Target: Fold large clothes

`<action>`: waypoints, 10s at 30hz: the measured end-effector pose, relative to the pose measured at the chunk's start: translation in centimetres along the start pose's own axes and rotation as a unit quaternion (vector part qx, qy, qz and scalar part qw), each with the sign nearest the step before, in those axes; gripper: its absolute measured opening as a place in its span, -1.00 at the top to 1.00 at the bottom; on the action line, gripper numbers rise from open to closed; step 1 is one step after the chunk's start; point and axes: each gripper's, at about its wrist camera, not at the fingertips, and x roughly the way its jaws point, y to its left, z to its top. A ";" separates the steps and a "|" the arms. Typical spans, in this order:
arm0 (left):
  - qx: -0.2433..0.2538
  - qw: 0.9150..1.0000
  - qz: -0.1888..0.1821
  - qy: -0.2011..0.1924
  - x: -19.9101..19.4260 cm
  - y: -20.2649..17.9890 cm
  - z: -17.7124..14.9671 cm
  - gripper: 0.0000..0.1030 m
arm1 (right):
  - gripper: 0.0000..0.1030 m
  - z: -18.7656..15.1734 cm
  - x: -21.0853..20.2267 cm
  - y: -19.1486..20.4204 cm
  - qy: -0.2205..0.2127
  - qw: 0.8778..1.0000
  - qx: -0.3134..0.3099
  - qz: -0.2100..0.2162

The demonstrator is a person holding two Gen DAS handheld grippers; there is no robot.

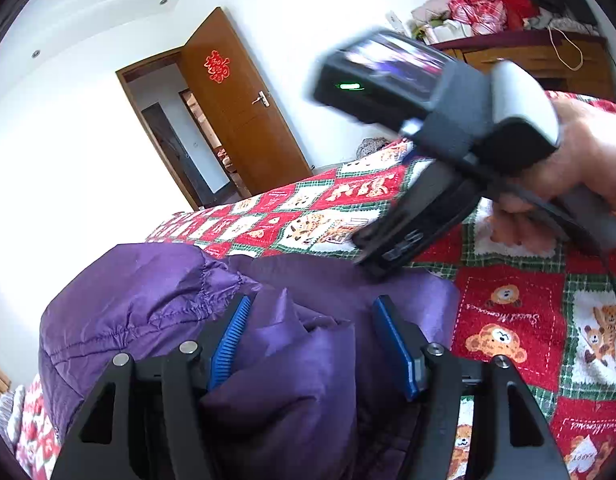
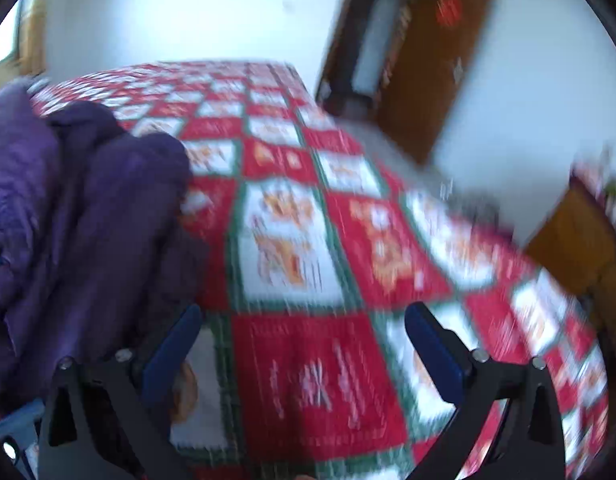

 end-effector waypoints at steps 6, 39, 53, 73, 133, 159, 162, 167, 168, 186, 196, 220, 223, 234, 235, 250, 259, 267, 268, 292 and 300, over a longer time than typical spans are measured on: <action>-0.024 1.000 -0.002 0.010 1.0 1.7 0.2 -0.28 | -1.00 -3.1 -0.7 -2.7 0.042 0.995 0.084 0.030; -0.452 0.883 0.128 0.021 2.0 26.5 -8.9 -0.82 | -1.00 -3.3 -1.8 -1.8 -0.008 0.995 0.088 0.037; -0.201 0.952 0.188 0.138 6.1 17.7 0.7 -0.84 | -1.00 -1.8 -6.2 -5.1 -0.090 0.971 0.188 0.116; -0.345 0.916 0.200 0.046 -5.0 22.3 -4.4 -0.88 | -0.70 2.3 3.2 2.4 0.037 0.960 0.108 0.256; -0.419 0.896 0.099 0.109 -6.3 21.0 -6.0 -0.65 | 0.30 1.1 0.0 7.8 0.010 0.904 0.077 0.421; -0.478 0.811 0.296 0.164 -27.1 22.8 -22.2 -0.84 | 0.30 -1.5 -5.2 33.4 0.059 0.856 -0.110 0.502; -0.416 0.822 0.345 0.178 -26.3 22.2 -20.9 -0.97 | 0.28 -1.7 -5.5 33.6 0.063 0.867 -0.121 0.479; -0.438 0.817 0.327 0.182 -25.4 23.0 -21.9 -0.98 | 0.24 -1.5 -4.6 34.1 0.075 0.879 -0.122 0.455; -0.436 0.818 0.329 0.183 -25.2 23.0 -21.8 -0.98 | 0.22 -1.6 -4.7 34.1 0.076 0.880 -0.123 0.453; -0.452 0.813 0.319 0.185 -23.9 23.1 -22.9 -0.99 | 0.06 -2.1 -3.0 34.0 0.088 0.884 -0.119 0.444; -0.452 0.811 0.322 0.184 -23.9 23.0 -22.8 -0.99 | 0.03 -2.3 -2.7 33.7 0.087 0.883 -0.111 0.448; -0.411 0.836 0.317 0.180 -25.3 22.2 -20.9 -0.54 | 0.36 -2.2 -5.7 33.1 0.055 0.878 -0.108 0.463; -0.415 0.837 0.311 0.176 -25.8 22.0 -20.7 -0.44 | 0.36 -2.2 -6.1 33.1 0.055 0.875 -0.100 0.470; -0.415 0.833 0.325 0.168 -29.0 20.8 -19.4 -0.22 | 0.38 -1.7 -9.9 33.6 0.037 0.849 -0.101 0.517; -0.412 0.833 0.328 0.169 -29.3 20.7 -19.2 -0.19 | 0.38 -1.7 -10.3 33.9 0.036 0.846 -0.107 0.522; -0.384 0.788 0.417 0.240 -35.5 20.3 -24.1 -0.28 | 0.34 -3.7 -11.1 43.5 0.073 0.802 -0.157 0.571; -0.397 0.754 0.473 0.224 -35.1 20.7 -25.2 -0.91 | -0.40 -4.1 -7.3 42.0 0.101 0.827 -0.119 0.540; -0.376 0.765 0.471 0.225 -34.6 20.4 -25.0 -0.91 | -0.54 -4.7 -7.7 41.3 0.078 0.858 -0.157 0.483; -0.376 0.766 0.471 0.225 -34.6 20.4 -24.9 -0.91 | -0.54 -4.7 -7.6 41.1 0.080 0.858 -0.153 0.484; -0.382 0.776 0.458 0.203 -36.2 19.1 -24.1 -0.91 | -0.68 -4.7 -10.7 40.6 0.036 0.898 -0.168 0.406; -0.378 0.786 0.452 0.189 -37.7 17.7 -23.0 -0.91 | -0.68 -4.5 -13.4 39.1 -0.001 0.902 -0.159 0.402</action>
